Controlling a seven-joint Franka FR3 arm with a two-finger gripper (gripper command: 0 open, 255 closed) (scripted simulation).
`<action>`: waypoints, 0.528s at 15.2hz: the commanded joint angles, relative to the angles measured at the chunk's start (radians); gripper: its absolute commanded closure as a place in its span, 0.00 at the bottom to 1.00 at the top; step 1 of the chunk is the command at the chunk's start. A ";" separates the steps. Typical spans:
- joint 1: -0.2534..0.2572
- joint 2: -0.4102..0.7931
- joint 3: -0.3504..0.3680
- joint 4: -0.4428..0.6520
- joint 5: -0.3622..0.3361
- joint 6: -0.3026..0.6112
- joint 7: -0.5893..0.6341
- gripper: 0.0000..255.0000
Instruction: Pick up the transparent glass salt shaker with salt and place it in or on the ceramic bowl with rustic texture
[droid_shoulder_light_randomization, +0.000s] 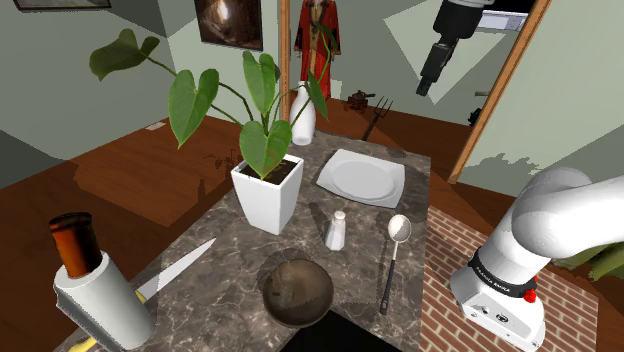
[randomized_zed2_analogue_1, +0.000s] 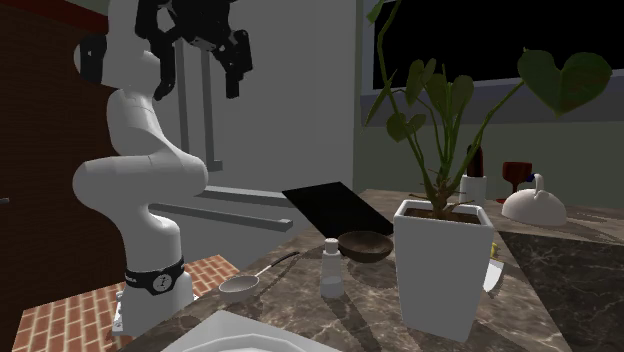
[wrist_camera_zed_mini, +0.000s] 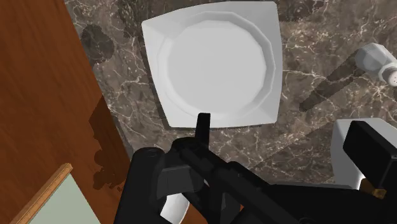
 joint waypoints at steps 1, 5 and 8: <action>0.000 0.000 0.000 0.000 0.000 0.000 0.000 0.00; 0.008 0.043 0.062 -0.061 0.048 0.051 0.088 0.00; 0.015 0.087 0.109 -0.097 0.085 0.093 0.153 0.00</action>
